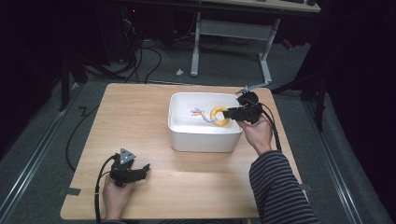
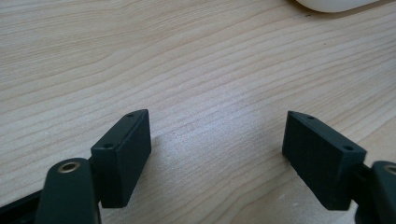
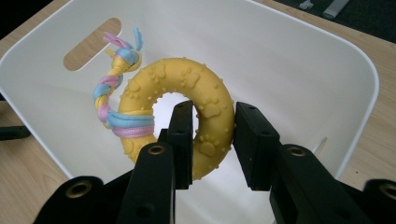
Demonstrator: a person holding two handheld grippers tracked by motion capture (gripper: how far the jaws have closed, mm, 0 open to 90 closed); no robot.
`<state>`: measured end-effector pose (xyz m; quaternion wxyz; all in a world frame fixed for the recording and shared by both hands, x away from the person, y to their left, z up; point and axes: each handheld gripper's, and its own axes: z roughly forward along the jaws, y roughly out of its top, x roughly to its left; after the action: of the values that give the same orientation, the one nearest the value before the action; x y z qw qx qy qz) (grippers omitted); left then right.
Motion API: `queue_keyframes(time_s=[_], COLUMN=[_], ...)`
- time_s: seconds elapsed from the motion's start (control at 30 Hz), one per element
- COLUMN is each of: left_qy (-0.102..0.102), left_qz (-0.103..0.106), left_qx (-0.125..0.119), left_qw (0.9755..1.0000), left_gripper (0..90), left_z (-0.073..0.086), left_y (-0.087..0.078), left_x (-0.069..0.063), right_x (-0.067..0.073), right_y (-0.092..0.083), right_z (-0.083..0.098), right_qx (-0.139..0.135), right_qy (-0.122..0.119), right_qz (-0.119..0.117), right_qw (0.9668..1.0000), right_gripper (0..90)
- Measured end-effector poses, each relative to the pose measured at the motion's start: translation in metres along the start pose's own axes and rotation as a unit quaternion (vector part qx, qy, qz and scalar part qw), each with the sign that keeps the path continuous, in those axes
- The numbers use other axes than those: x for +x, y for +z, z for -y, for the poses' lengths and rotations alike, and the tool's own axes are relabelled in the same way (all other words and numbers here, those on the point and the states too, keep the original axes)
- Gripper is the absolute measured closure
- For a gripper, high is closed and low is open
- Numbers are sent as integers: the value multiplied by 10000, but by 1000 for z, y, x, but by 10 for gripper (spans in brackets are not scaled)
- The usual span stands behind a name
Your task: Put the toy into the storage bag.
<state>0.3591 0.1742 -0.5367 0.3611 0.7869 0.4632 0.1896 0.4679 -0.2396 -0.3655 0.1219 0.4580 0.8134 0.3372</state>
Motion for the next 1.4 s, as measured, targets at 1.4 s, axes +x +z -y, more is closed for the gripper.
queue_keyframes(time_s=[1.4], left_qy=[-20], left_qz=[-2], left_qx=[-11], left_qw=[10000], left_gripper=[238], left_z=[0], left_y=[0], left_x=[1], right_x=[22], right_y=[11], right_z=[3], right_qx=[834], right_qy=[-296], right_qz=[-114], right_qw=[9960], right_gripper=[690])
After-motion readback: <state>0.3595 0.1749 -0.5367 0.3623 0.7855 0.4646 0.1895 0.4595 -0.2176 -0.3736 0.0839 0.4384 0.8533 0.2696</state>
